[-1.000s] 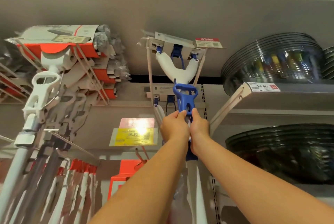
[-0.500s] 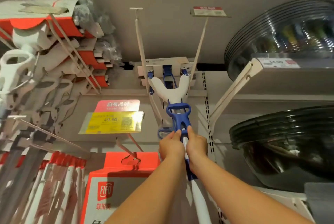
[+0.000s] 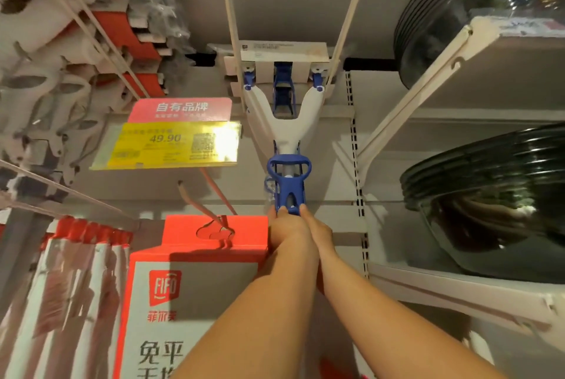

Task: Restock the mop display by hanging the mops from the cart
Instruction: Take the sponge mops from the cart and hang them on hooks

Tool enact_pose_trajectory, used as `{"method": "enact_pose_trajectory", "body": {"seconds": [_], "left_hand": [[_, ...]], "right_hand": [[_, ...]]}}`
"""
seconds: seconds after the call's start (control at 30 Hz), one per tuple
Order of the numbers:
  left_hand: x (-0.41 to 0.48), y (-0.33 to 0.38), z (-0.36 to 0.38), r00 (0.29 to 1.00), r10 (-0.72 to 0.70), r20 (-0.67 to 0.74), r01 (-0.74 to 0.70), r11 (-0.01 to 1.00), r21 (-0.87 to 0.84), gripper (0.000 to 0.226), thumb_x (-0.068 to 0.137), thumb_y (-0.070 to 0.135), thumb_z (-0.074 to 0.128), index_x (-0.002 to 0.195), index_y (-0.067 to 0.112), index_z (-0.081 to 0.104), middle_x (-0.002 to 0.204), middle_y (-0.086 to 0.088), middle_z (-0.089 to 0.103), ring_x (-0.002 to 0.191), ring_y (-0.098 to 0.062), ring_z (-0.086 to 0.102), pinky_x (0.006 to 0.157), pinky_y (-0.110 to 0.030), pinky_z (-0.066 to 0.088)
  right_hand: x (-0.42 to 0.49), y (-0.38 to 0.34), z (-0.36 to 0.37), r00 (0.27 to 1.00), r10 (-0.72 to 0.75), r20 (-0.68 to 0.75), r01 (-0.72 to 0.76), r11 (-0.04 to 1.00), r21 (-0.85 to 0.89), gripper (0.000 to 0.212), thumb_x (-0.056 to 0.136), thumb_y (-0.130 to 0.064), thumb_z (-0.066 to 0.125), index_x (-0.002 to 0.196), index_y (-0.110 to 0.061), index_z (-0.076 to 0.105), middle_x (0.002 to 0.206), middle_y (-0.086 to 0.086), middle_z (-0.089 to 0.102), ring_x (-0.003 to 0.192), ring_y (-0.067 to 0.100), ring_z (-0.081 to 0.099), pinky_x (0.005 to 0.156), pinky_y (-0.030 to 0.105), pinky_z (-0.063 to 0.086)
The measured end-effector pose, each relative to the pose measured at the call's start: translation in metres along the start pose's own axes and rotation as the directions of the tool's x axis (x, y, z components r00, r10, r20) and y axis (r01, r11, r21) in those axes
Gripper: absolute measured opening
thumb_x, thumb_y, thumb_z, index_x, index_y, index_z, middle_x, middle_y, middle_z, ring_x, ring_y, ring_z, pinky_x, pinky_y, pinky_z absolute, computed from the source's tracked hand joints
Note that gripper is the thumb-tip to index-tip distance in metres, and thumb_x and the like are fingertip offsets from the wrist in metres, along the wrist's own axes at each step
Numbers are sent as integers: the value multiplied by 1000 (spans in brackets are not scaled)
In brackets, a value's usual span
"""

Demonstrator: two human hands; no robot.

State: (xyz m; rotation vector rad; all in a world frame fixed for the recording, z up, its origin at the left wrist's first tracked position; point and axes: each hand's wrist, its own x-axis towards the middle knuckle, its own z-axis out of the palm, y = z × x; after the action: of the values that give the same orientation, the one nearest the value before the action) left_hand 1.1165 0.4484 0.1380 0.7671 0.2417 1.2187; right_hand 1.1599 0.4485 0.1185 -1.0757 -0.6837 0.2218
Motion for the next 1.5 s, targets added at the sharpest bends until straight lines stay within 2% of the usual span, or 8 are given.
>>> {"method": "enact_pose_trajectory", "body": {"seconds": [0.13,0.27,0.5,0.63,0.87,1.13,1.27,1.5], "left_hand": [[0,1,-4,999,37,21,-40,988,147,34,105,17,35,129,2,53,130,-22,54,119,-36,53,107,-43,38],[-12,-1,-13,992,109,70,-124,951,283,34,103,20,37,129,4,51,126,-21,57,116,-39,54,102,-46,42],[-65,-4,-31,990,111,83,-138,850,509,39,102,18,34,132,0,51,133,-20,54,122,-38,51,101,-42,42],[-98,2,-40,983,149,109,-184,738,649,37,103,14,33,130,-3,51,133,-23,53,122,-37,49,99,-37,41],[-146,26,-63,934,190,301,-352,365,862,28,90,11,46,104,14,70,118,-12,65,106,-38,59,91,-37,50],[-213,72,-98,838,-36,545,-487,-501,716,27,91,23,48,112,11,59,98,-9,55,85,-30,52,73,-35,43],[-237,99,-131,840,-142,523,-499,-581,643,19,89,26,50,102,14,58,93,-5,54,85,-26,53,73,-34,45],[-285,172,-227,879,-175,444,-438,-665,605,20,90,28,49,103,17,60,94,-2,56,84,-23,54,71,-33,43]], "right_hand": [[-7,4,-4,1000,22,5,-21,997,-68,26,92,-30,57,74,-17,69,92,18,72,92,34,68,89,47,53],[-29,-2,-25,1000,-10,7,10,991,-133,24,93,-24,50,82,-10,65,91,17,68,78,24,55,69,33,41],[-77,-12,-62,995,-99,-17,82,896,-436,26,92,-28,46,69,-18,55,81,10,58,76,28,54,67,34,39],[-107,-20,-84,993,-107,53,117,771,-626,29,95,-29,44,92,-11,67,94,10,62,88,29,58,71,30,39],[-158,-53,-102,975,-155,160,205,342,-917,36,93,-29,44,108,-4,64,105,18,64,102,35,60,70,29,37],[-232,-89,-93,959,43,280,284,-166,-944,34,93,-25,46,119,-9,59,122,13,60,104,31,58,81,34,47],[-284,-99,-72,936,217,276,321,-212,-923,33,95,-22,47,124,-7,56,104,9,56,69,19,49,68,32,47],[-382,-86,-9,890,295,349,405,-158,-901,33,93,-27,49,119,-9,58,104,11,57,88,26,55,73,29,41]]}}
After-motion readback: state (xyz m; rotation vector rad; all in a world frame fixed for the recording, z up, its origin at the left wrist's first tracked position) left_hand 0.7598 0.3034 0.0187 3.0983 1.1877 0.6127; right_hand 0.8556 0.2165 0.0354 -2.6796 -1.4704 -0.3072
